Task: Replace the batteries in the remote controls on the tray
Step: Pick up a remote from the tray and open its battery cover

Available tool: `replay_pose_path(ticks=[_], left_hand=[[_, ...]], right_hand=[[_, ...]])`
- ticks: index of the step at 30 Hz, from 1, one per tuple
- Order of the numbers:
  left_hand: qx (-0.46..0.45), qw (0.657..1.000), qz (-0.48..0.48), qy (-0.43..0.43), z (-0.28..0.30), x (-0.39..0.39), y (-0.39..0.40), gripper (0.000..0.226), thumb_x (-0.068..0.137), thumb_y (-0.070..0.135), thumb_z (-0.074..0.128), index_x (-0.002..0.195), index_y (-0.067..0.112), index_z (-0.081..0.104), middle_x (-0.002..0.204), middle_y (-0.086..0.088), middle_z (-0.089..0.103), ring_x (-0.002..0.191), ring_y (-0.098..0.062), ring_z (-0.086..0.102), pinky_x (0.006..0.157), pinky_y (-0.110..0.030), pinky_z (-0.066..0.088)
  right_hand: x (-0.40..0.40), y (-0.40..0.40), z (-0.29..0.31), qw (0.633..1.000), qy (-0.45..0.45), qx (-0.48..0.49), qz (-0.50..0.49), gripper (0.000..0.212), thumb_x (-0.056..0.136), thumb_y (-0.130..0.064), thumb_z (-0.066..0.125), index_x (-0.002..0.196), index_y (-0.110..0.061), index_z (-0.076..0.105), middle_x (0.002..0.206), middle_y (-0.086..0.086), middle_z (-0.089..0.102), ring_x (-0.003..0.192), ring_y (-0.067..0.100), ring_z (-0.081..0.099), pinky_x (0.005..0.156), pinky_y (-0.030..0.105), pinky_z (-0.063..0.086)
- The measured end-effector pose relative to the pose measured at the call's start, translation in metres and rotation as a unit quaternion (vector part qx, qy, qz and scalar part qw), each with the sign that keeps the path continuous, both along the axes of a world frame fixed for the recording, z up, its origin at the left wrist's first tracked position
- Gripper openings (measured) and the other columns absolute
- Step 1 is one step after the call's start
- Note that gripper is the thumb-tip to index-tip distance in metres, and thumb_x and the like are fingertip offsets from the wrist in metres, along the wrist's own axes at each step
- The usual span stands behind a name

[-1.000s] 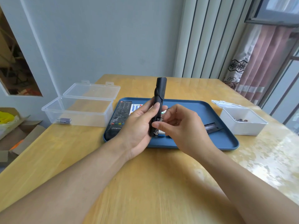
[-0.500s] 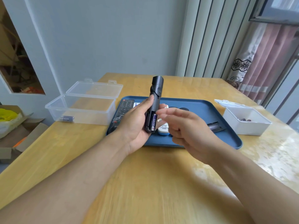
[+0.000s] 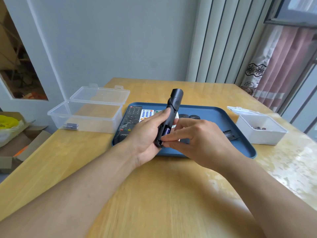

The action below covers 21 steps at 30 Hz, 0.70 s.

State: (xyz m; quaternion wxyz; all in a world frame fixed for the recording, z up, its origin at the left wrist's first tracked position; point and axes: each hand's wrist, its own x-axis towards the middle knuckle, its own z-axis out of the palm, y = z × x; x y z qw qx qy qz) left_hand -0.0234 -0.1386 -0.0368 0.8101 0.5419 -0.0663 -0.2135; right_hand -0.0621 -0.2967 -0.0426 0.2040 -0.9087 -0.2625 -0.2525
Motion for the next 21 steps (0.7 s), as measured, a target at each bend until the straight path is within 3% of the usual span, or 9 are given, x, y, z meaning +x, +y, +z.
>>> replay_pose_path(ticks=[4,8,12,15,18,20,21], left_hand=[[-0.01,1.0,0.0,0.018,0.002,0.002,0.001,0.032,0.104,0.033,0.051,0.123,0.009,0.06,0.068,0.003,0.065,0.056,-0.014,0.056,0.05,-0.022,0.047],[-0.022,0.999,0.005,0.031,0.003,0.0,0.0,0.039,0.102,0.032,0.055,0.13,0.005,0.063,0.093,-0.006,0.065,0.071,-0.016,0.06,0.06,-0.025,0.054],[-0.038,0.998,0.013,0.051,0.004,0.002,0.002,0.039,0.103,0.031,0.055,0.13,0.005,0.062,0.094,-0.01,0.062,0.074,-0.02,0.06,0.067,-0.029,0.056],[-0.035,0.998,0.002,0.053,0.002,0.003,0.002,0.038,0.103,0.032,0.055,0.126,0.004,0.064,0.083,-0.009,0.063,0.074,-0.021,0.056,0.088,-0.04,0.05],[-0.03,0.998,-0.006,0.05,0.0,0.003,0.001,0.036,0.102,0.034,0.055,0.12,0.007,0.069,0.087,-0.01,0.069,0.075,-0.021,0.064,0.08,-0.037,0.055],[-0.033,0.998,-0.016,0.042,-0.002,0.004,0.0,0.037,0.103,0.035,0.053,0.122,0.008,0.07,0.095,-0.01,0.072,0.078,-0.021,0.067,0.071,-0.031,0.055],[-0.036,0.998,-0.017,0.038,-0.004,0.006,-0.001,0.038,0.103,0.035,0.051,0.123,0.009,0.069,0.104,-0.011,0.072,0.087,-0.023,0.069,0.076,-0.032,0.059]], right_hand=[[-0.001,0.004,0.001,0.996,-0.079,-0.038,0.006,0.014,0.082,-0.034,0.07,0.092,-0.037,0.079,0.086,-0.013,0.069,0.066,0.022,0.067,0.046,0.032,0.046],[-0.002,0.012,-0.002,0.992,-0.112,-0.053,-0.001,0.015,0.078,-0.027,0.063,0.087,-0.028,0.075,0.08,-0.012,0.066,0.05,0.018,0.047,0.042,0.03,0.043],[-0.002,0.01,-0.002,0.996,-0.077,-0.038,0.013,0.02,0.081,-0.027,0.059,0.093,-0.029,0.075,0.087,-0.013,0.068,0.062,0.018,0.061,0.047,0.033,0.048],[0.001,0.003,-0.001,0.996,-0.035,-0.067,0.039,0.02,0.084,-0.026,0.066,0.102,-0.03,0.074,0.093,-0.017,0.064,0.064,0.007,0.051,0.053,0.034,0.05],[0.004,-0.002,0.0,0.997,-0.018,-0.061,0.053,0.021,0.088,-0.022,0.072,0.108,-0.029,0.076,0.098,-0.014,0.064,0.068,0.011,0.059,0.057,0.037,0.051],[0.003,-0.002,0.002,0.998,-0.012,-0.006,0.055,0.018,0.09,-0.022,0.073,0.106,-0.026,0.077,0.096,-0.015,0.062,0.066,0.003,0.053,0.06,0.027,0.048],[0.001,-0.003,0.004,0.997,0.015,0.057,0.053,0.015,0.091,-0.022,0.072,0.104,-0.023,0.077,0.092,-0.02,0.061,0.065,0.001,0.052,0.061,0.02,0.045]])
